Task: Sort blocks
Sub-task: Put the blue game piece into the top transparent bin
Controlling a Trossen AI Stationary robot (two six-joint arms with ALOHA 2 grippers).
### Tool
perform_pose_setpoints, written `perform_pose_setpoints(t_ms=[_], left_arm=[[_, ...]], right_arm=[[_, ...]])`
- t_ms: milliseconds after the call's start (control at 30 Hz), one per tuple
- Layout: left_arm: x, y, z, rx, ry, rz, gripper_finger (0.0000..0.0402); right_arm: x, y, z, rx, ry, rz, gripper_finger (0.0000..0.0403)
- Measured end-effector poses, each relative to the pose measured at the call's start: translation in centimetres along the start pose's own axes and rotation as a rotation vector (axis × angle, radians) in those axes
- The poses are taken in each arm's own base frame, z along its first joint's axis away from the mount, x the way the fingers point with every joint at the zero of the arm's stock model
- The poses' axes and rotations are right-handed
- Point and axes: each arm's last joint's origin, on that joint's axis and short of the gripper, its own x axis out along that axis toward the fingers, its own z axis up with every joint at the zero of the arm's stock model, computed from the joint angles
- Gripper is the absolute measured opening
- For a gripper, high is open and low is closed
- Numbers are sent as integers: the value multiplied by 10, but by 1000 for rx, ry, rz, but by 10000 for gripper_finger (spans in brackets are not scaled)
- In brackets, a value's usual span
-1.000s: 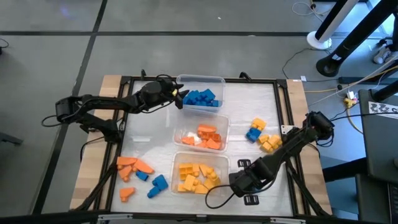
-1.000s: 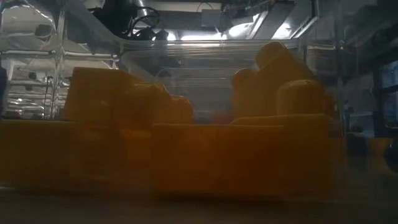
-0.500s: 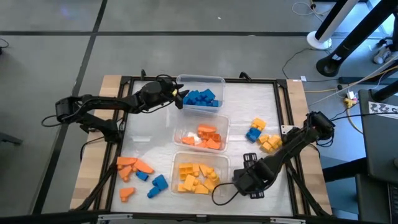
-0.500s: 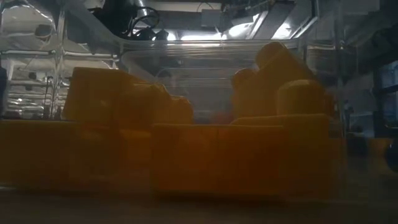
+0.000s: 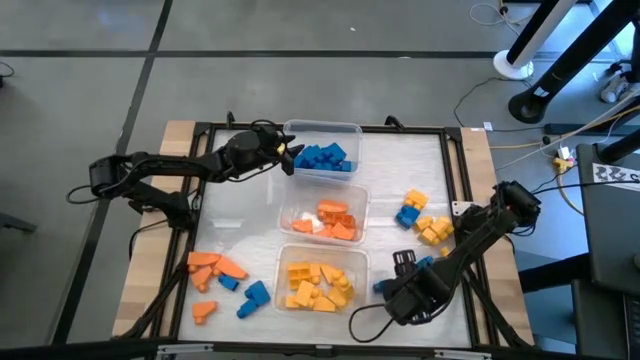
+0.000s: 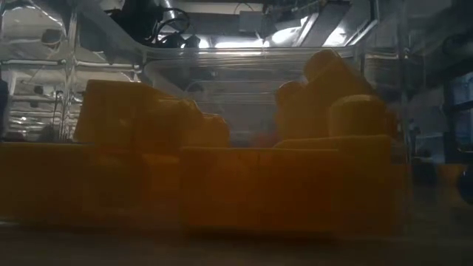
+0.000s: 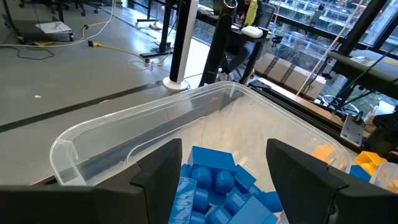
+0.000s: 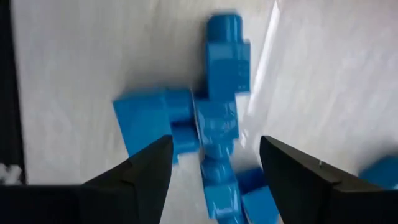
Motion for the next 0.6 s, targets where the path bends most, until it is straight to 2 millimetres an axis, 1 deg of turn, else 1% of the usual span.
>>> perform_pose_setpoints(t_ms=[100,167,233,300,400,467,533,600], left_arm=[[0,0,0,0,0,0,224],[0,0,0,0,0,0,224],[0,0,0,0,0,0,224],[0,0,0,-6,0,0,224],[0,0,0,-44,0,0,224],[0,0,0,-67,1,0,224],[0,0,0,-78,1,0,224],[0,0,0,-77,1,0,224]], right_arm=[[-4,-3,-9,-7,67,-23,238],[-11,-7,-15,-5,92,-25,238],[-23,-11,-21,7,73,-12,238],[-39,-17,-29,39,29,7,238],[-66,-29,-48,114,-61,-31,238],[-79,-36,-62,177,-164,-85,238],[-80,-43,-72,267,-291,-111,238],[-70,-43,-71,322,-429,-44,238]])
